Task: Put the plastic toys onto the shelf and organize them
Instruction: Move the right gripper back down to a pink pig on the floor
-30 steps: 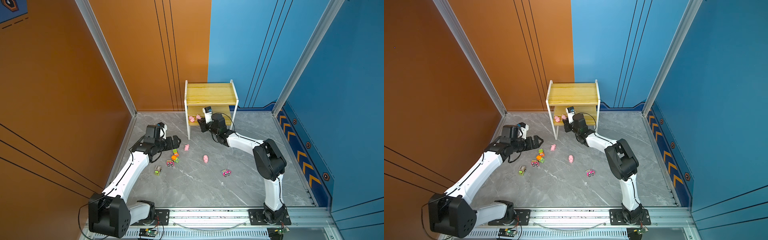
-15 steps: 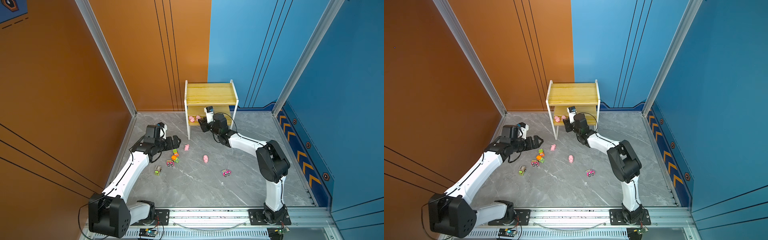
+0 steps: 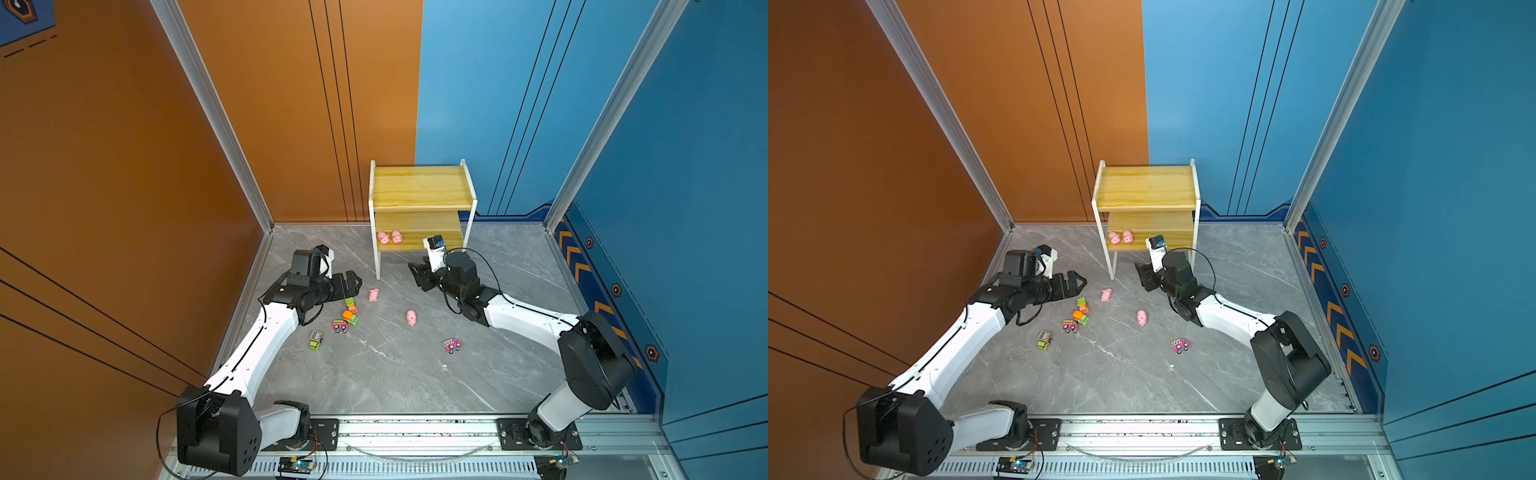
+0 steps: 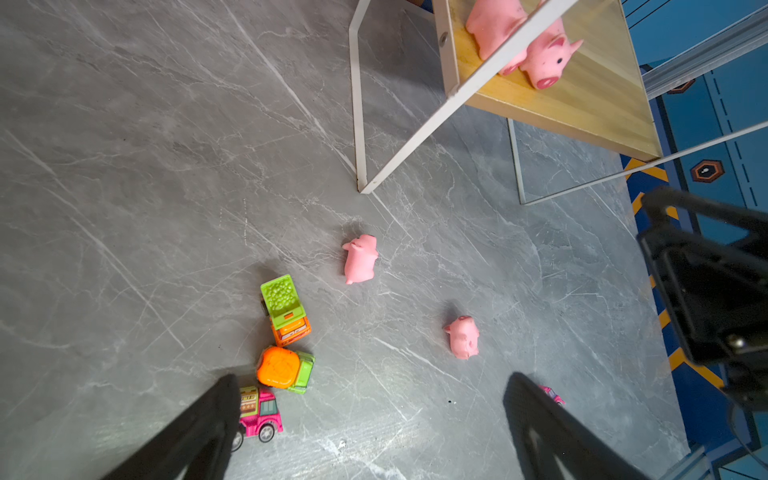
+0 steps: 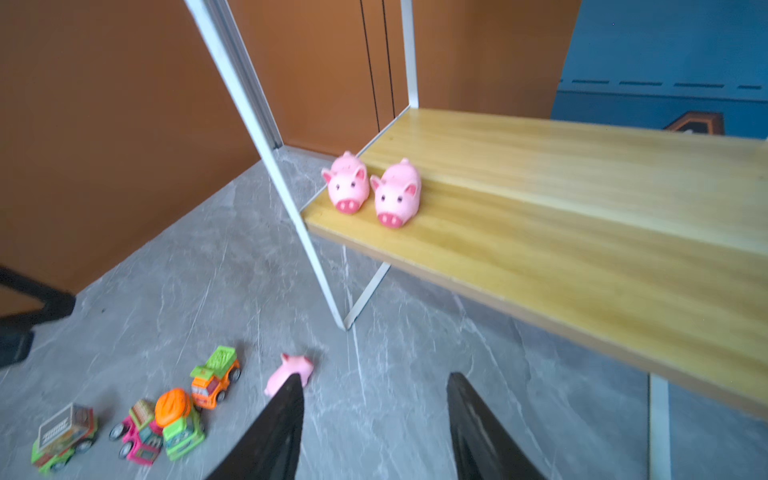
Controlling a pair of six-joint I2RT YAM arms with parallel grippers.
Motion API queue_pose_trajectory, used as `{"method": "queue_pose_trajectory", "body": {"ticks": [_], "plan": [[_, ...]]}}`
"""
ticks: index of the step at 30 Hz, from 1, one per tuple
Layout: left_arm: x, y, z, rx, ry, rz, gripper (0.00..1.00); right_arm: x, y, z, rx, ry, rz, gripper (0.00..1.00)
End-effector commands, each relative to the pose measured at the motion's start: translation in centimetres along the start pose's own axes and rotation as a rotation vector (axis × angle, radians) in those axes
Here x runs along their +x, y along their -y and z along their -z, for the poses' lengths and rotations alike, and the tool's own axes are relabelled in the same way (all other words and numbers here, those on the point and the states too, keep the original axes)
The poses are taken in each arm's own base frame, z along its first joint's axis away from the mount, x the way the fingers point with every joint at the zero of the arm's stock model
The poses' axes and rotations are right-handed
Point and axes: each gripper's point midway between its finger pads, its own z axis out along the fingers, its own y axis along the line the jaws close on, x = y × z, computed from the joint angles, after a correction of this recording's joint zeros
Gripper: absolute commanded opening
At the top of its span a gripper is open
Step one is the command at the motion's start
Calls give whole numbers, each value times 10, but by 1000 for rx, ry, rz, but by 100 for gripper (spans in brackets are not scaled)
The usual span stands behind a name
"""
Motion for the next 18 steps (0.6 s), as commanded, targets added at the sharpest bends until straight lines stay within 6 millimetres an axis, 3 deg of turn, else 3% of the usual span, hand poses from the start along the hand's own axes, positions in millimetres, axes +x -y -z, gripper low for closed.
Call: {"method": "queue_pose_trajectory", "body": {"ticks": [1,7,8,10,18], "plan": [[3,-5,-7,-17,-9,4,100,35,8,17,55,-75,-25,59],[9,-1,-10,-32,-21,-38,100,91,10,30,101,-201,-62,63],[11,0,-10,-39,-25,-50,100,99,-1,31,79,-220,-58,63],[14,1,-11,-54,-36,-76,100,113,-5,32,72,-256,-73,64],[32,8,-20,-120,-96,-190,100,140,-10,35,117,-315,-53,64]]}}
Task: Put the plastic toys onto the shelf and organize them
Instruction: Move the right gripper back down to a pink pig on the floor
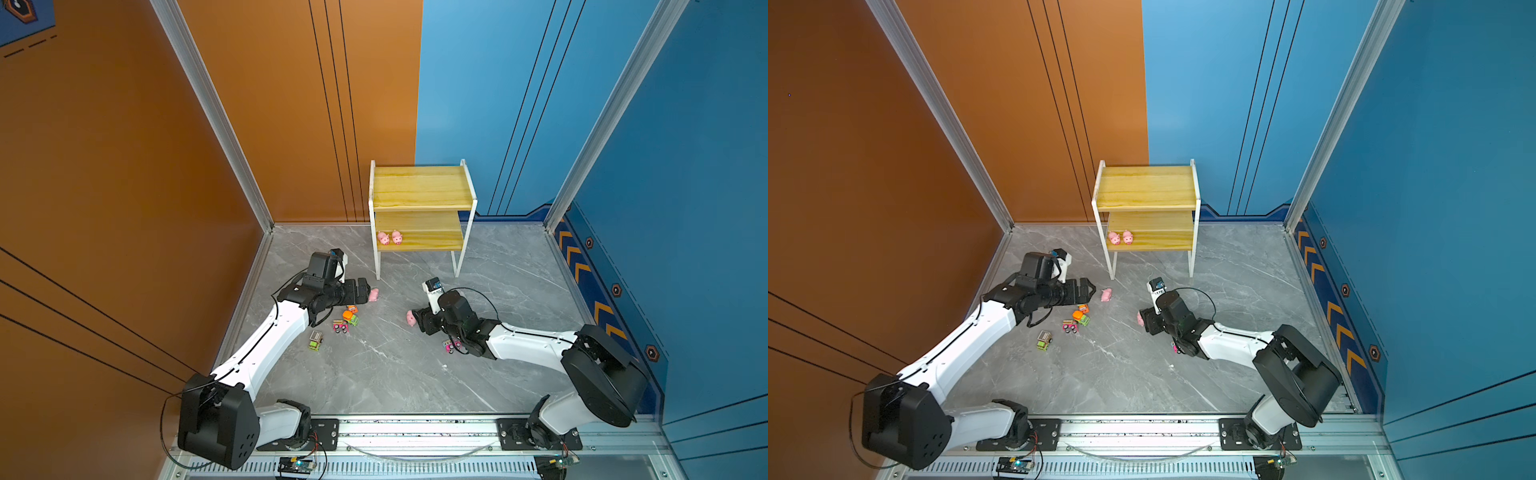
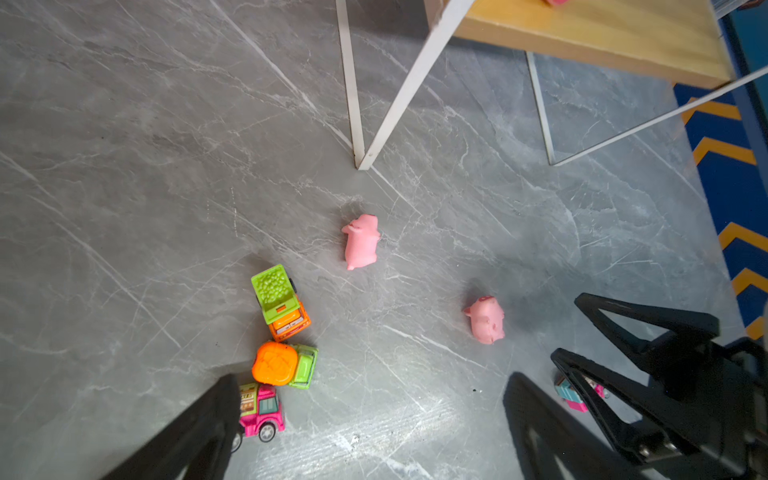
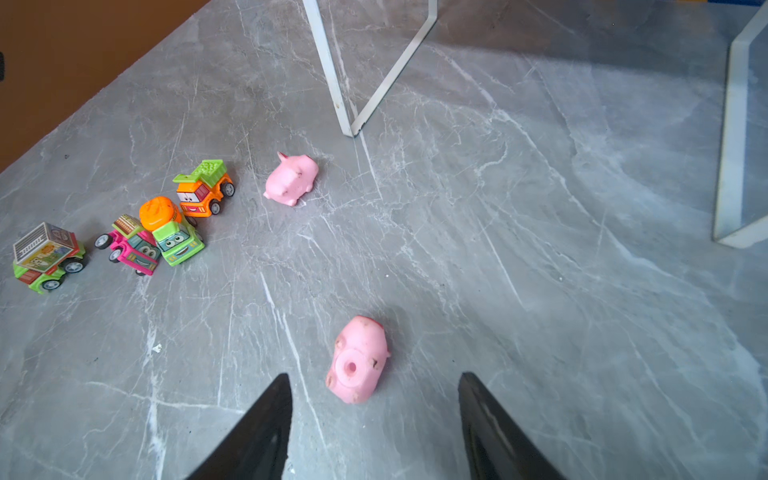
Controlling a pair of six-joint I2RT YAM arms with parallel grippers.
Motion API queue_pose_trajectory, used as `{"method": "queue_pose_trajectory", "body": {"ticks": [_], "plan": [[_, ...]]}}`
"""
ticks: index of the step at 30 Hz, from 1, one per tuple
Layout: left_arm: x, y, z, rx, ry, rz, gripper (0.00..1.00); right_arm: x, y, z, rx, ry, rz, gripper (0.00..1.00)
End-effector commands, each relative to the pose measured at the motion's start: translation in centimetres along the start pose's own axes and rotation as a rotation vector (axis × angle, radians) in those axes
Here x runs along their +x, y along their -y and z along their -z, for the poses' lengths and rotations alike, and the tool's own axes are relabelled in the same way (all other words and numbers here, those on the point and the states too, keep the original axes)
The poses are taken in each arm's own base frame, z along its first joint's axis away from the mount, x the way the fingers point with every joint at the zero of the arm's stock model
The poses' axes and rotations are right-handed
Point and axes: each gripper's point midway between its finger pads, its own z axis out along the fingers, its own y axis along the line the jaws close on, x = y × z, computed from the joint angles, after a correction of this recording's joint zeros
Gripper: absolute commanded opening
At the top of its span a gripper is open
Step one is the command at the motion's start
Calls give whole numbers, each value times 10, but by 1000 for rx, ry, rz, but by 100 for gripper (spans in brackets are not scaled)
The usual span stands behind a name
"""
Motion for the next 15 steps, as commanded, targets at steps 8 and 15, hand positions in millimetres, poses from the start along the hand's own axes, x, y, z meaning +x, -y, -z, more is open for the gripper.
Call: {"method": "queue_pose_trajectory", "body": {"ticks": [8,15], "plan": [[10,4,0,-45,-37,-82,100,25,17,-12,145,-119,-27,55],[9,10,2,-18,-35,-83,100,32,13,-20,135,-142,-27,54]]}}
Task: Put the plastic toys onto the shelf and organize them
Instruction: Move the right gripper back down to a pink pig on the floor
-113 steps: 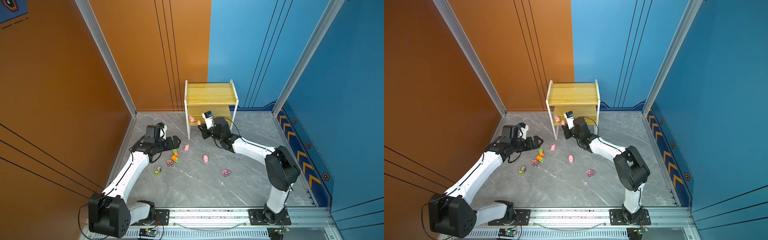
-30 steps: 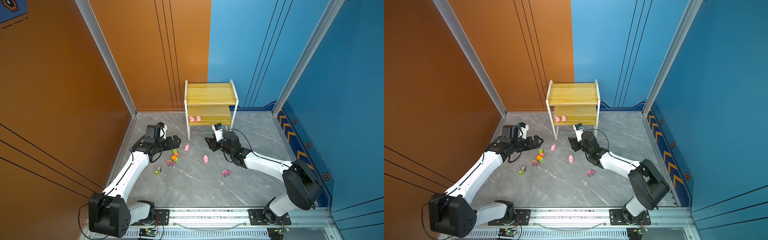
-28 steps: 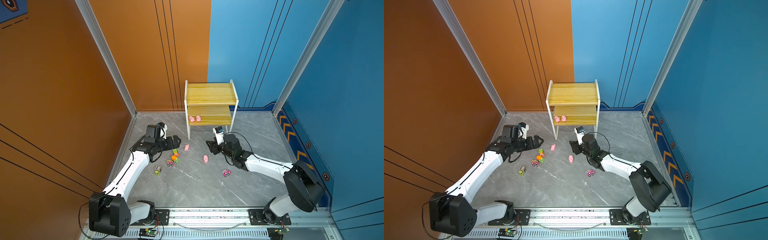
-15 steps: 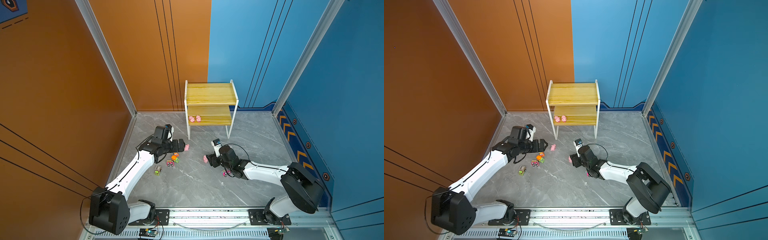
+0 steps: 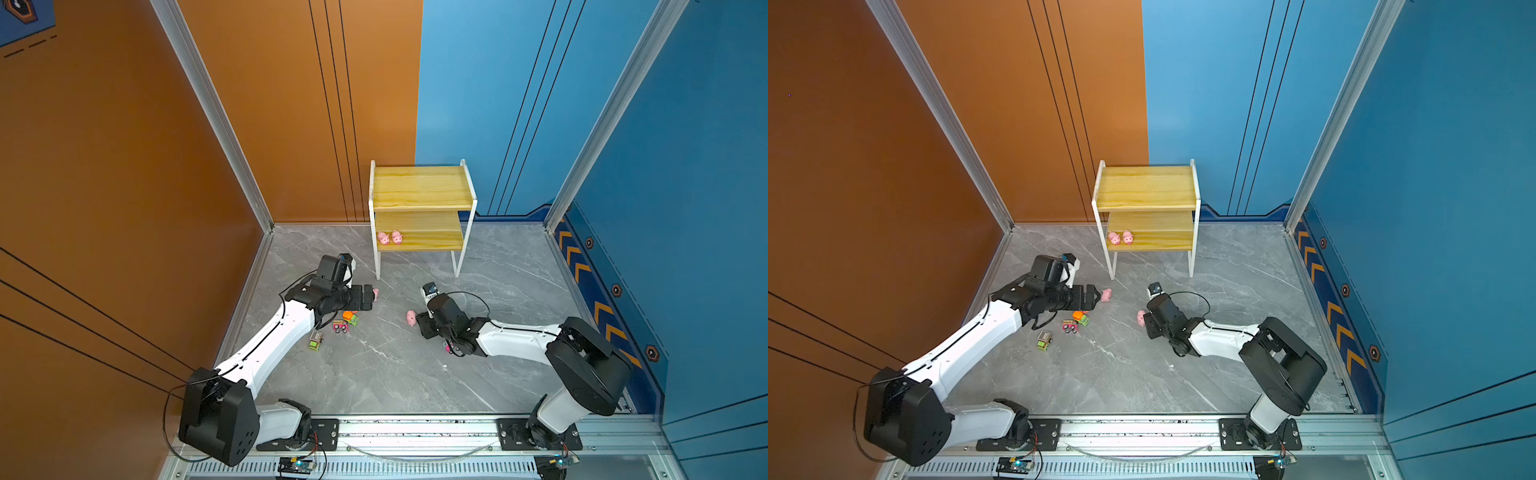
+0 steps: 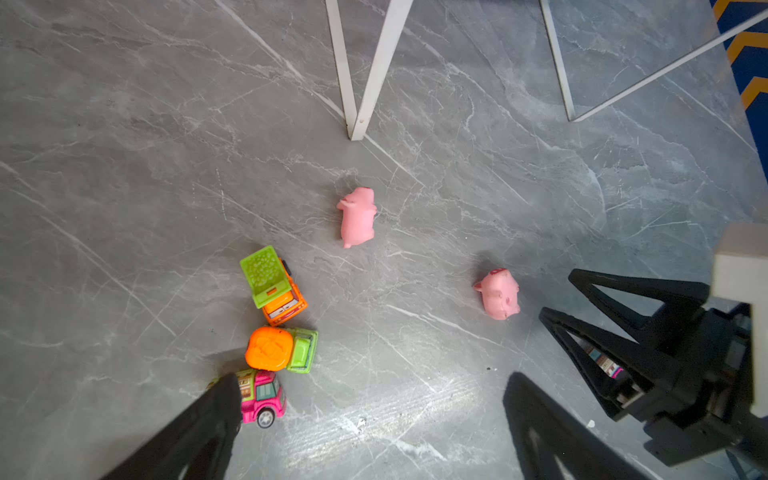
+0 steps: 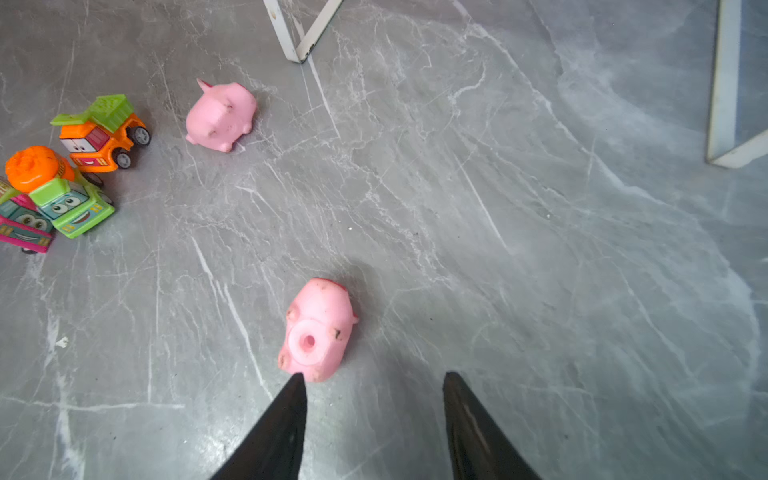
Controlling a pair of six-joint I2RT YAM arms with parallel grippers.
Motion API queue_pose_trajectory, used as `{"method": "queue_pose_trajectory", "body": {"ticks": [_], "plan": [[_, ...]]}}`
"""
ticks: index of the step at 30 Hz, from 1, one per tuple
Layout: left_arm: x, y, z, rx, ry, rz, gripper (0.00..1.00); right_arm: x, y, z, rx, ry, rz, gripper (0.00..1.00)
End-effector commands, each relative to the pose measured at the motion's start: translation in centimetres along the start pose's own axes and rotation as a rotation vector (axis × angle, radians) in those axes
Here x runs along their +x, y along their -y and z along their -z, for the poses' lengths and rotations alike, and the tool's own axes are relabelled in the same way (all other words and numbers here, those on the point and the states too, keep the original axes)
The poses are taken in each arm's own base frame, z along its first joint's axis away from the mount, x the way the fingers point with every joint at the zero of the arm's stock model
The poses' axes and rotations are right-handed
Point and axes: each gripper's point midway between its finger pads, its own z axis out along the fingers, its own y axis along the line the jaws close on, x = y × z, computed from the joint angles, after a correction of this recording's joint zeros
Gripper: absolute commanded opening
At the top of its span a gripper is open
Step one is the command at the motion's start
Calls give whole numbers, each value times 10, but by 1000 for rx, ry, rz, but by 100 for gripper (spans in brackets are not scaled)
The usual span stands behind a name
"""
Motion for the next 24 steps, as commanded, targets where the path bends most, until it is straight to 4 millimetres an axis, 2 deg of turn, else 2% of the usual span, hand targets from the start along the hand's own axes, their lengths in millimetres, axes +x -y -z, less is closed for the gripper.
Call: {"method": "queue_pose_trajectory", "body": {"ticks": [1,5,10,18,24], "plan": [[-3,4,7,1,5,-26,100,4,0,-7,19,-24,-16,54],[-4,4,8,2,7,-30,100,9,-3,-20,19,-48,-19,53],[-2,2,6,-12,3,-34,100,17,7,-30,72,-88,-40,51],[-1,2,4,-10,-6,-33,100,30,36,-22,137,-121,-78,51],[-1,2,3,-12,-9,-33,100,32,54,-15,169,-128,-106,51]]}}
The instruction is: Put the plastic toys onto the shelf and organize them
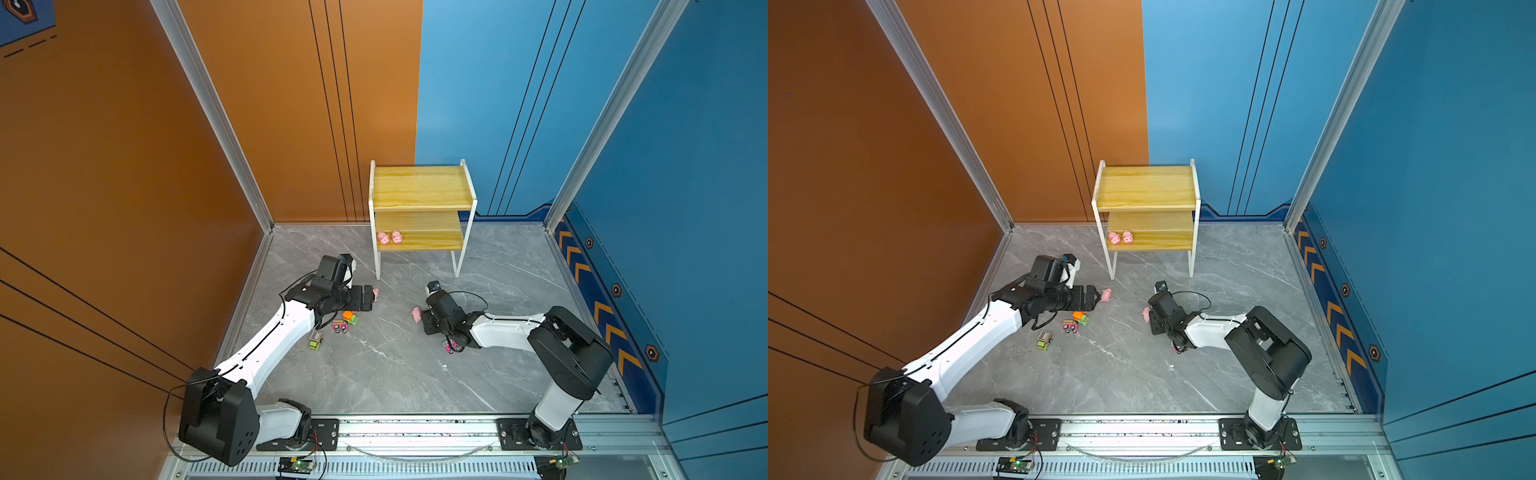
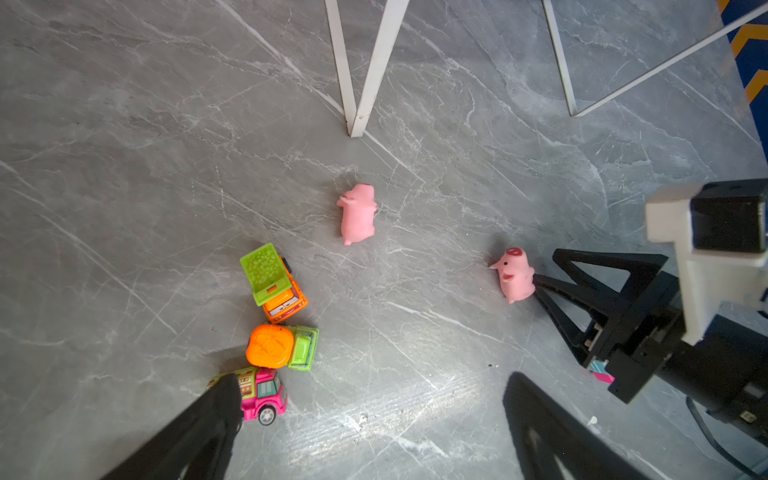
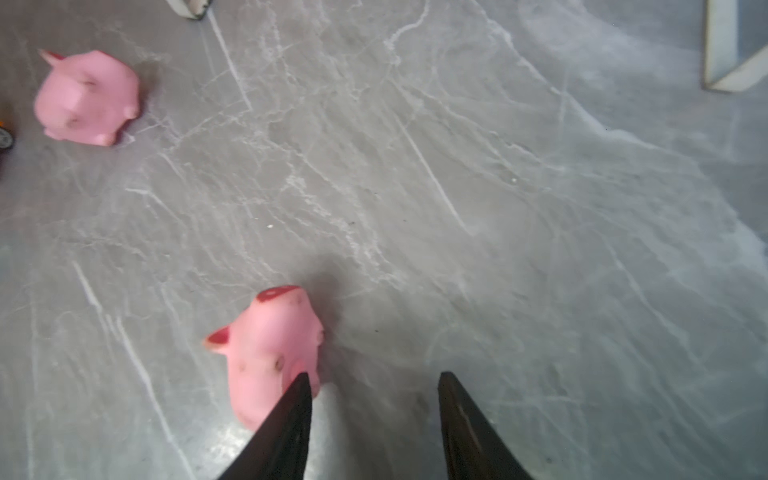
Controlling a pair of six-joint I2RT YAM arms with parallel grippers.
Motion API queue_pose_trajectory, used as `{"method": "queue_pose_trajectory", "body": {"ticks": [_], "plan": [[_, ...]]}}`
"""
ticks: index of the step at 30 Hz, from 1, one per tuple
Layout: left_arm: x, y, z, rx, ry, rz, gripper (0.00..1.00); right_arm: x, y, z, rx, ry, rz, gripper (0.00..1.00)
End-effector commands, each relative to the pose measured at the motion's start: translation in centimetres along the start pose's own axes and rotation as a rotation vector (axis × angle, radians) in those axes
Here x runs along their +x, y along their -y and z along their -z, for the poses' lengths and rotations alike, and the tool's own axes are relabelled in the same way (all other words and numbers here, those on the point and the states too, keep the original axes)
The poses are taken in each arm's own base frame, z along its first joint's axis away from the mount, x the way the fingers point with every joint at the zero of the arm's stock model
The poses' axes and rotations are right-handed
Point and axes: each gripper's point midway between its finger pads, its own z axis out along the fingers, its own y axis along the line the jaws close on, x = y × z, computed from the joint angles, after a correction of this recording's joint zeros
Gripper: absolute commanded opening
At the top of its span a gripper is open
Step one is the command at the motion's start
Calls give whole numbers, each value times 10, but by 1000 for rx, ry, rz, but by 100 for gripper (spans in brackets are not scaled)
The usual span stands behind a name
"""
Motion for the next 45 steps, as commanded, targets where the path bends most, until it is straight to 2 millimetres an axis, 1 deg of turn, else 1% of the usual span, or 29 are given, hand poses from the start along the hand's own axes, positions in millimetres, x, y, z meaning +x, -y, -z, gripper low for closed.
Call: {"method": "queue_pose_trajectory", "body": {"ticks": [1,6,7,8,10,14,16,17,18,25,28,34,40,45], "plan": [[-2,1,3,-11,-3,-25,100,12,21,7,70,-38,-11,51],[-2,2,3,-8,-5,-26,100,11,29,17,92,-31,-6,51],[-2,2,3,-9,-4,-26,100,7,38,19,106,-24,-24,51],[-2,2,3,-8,-3,-27,100,4,42,22,109,-14,-34,51],[-2,3,3,-7,-4,-26,100,-2,42,28,101,9,-40,51],[-2,3,4,-6,-3,-26,100,-17,32,43,64,71,-22,51],[-3,3,3,-7,-2,-26,100,-24,27,47,51,89,-16,51],[-2,3,4,-7,-2,-26,100,-24,15,49,30,90,6,51],[-2,3,4,-6,-3,-27,100,-25,9,49,22,89,21,51],[-3,3,5,-7,3,-27,100,-25,-24,43,27,70,136,49],[-4,4,6,-4,5,-27,100,-24,-34,39,41,52,184,49],[-4,4,7,-2,8,-27,100,-22,-42,28,96,9,264,49],[-4,4,6,1,6,-27,100,-18,-41,14,150,-43,305,49],[-4,4,5,0,3,-26,100,-14,-41,3,175,-70,315,46]]}}
